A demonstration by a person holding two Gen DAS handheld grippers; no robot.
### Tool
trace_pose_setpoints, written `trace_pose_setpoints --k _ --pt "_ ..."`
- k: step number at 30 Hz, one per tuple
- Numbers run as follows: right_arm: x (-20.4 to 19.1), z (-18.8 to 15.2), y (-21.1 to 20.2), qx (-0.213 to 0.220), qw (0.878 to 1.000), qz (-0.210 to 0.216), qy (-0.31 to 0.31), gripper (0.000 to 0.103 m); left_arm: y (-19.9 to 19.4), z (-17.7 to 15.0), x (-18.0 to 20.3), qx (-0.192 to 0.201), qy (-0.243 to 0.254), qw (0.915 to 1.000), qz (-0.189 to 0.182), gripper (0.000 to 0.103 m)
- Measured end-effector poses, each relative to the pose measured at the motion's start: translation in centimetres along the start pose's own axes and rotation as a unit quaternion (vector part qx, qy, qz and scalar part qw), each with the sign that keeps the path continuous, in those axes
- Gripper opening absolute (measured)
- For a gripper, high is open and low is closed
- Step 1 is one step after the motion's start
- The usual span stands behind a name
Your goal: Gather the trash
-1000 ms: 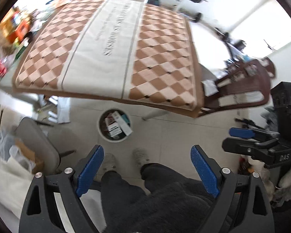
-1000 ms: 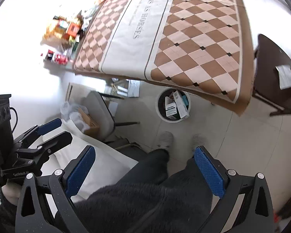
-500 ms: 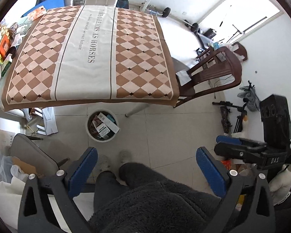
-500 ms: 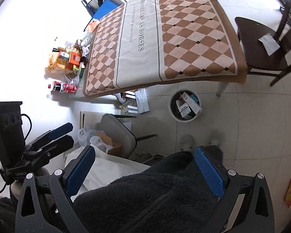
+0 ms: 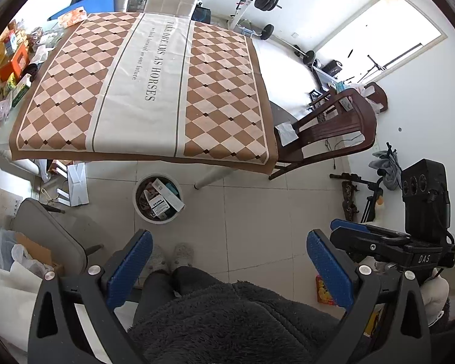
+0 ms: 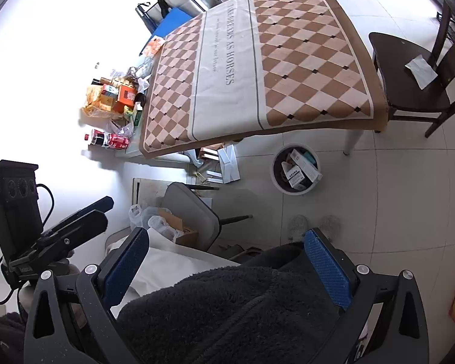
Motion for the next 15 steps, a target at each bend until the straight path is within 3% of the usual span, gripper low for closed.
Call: trace_pose_setpoints --k 15 --pt "-0.2 -0.5 -0.3 -0.003 1.0 -0.005 -0.007 0.103 -0.1 -1.1 0.2 -0.002 -0.002 1.0 -0.009 0.103"
Point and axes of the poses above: each gripper's, at about its wrist camera, not at the fingertips, and y roughly the way its jaws point, x to its right, z to its top, the point moved 10 cm from there along y, roughly the way its jaws point, and after that the axes turned 9 degrees about z, right-handed, at the moved point
